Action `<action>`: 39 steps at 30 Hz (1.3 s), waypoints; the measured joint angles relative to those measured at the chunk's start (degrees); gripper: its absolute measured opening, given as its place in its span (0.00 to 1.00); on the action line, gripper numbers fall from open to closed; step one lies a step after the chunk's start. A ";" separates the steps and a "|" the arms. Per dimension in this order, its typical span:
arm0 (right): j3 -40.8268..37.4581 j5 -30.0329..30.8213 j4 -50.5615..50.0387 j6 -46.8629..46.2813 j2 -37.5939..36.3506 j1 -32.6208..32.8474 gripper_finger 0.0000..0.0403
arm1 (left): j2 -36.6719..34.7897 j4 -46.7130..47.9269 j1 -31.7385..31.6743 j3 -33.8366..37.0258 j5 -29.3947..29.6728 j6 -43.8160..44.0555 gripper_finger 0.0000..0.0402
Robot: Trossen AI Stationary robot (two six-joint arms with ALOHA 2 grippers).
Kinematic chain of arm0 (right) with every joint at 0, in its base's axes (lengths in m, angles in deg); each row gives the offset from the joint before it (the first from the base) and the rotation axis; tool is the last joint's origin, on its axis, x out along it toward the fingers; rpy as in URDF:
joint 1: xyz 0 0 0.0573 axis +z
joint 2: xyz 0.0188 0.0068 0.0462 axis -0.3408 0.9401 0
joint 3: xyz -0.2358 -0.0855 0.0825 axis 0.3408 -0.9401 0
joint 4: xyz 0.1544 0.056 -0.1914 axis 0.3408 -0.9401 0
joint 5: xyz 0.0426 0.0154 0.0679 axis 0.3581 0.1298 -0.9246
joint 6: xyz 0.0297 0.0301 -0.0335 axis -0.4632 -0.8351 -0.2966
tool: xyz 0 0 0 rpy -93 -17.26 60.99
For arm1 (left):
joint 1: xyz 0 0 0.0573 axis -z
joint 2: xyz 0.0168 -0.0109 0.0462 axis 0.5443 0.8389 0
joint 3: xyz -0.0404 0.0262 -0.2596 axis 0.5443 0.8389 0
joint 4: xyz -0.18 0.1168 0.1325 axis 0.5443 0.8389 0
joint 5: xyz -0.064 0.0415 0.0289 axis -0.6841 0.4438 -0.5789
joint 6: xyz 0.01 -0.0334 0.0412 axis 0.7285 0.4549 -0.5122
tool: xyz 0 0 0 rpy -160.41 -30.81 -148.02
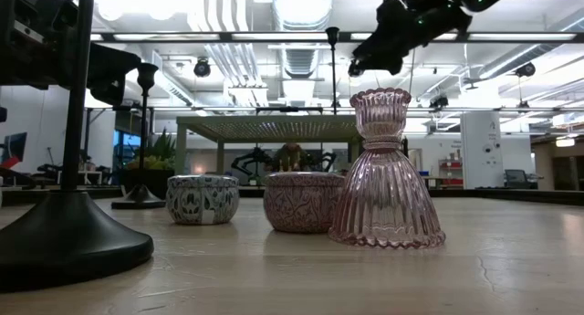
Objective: Pick & Place candle stick holders
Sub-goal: Put the bottom black candle holder on the shelf
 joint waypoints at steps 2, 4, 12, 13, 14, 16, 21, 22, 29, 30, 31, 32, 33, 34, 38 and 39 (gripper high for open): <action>-1.01 -1.82 -0.71 0.61 -0.77 1.03 0.69 | 0.00 0.00 0.00 -0.02 -0.02 0.00 0.09; -2.25 -4.72 -0.65 0.74 -1.82 1.98 0.69 | 0.00 0.00 0.00 -0.02 0.00 0.01 0.09; -7.22 -8.67 0.20 0.39 -5.19 10.72 0.65 | 0.00 0.00 0.02 -0.02 -0.02 0.00 0.09; -7.79 -8.66 0.46 0.47 -5.39 12.49 0.65 | -0.01 0.00 0.02 -0.01 0.00 0.01 0.09; -8.21 -8.59 0.48 0.47 -5.44 14.33 0.65 | -0.02 0.00 0.02 0.00 0.00 0.02 0.09; -9.04 -8.56 2.33 -0.63 -4.92 18.65 0.64 | -0.02 0.00 0.01 -0.02 -0.02 0.01 0.09; -11.52 -8.45 12.47 -4.77 -3.26 28.46 0.63 | -0.02 0.00 0.00 -0.01 -0.02 0.00 0.09; -12.07 -8.35 14.24 -5.42 -2.97 30.09 0.64 | -0.01 0.00 0.01 -0.02 -0.01 0.01 0.09; -15.42 -0.78 25.44 -7.87 0.30 41.02 0.62 | -0.01 0.00 0.02 -0.01 -0.02 0.00 0.09; -15.48 0.96 25.82 -7.61 1.09 42.50 0.62 | -0.02 0.00 0.02 -0.01 0.00 0.02 0.09; -15.54 2.46 26.50 -7.59 1.96 43.89 0.62 | 0.00 0.00 0.00 0.00 -0.02 0.02 0.09; -15.52 3.94 27.83 -7.68 2.90 45.23 0.62 | -0.02 0.00 0.00 -0.02 0.00 0.00 0.09; -15.38 5.46 29.24 -7.92 3.90 46.58 0.62 | -0.02 0.00 0.02 0.00 0.00 0.02 0.09; -15.25 7.14 30.83 -8.14 4.91 47.82 0.62 | -0.01 0.00 0.00 -0.01 0.00 0.02 0.09; -14.05 14.95 35.75 -8.05 11.06 52.55 0.62 | -0.02 0.00 0.01 -0.02 -0.01 0.01 0.09; -13.64 15.97 37.13 -8.23 13.09 53.49 0.62 | -0.02 0.00 0.02 -0.02 -0.02 0.00 0.09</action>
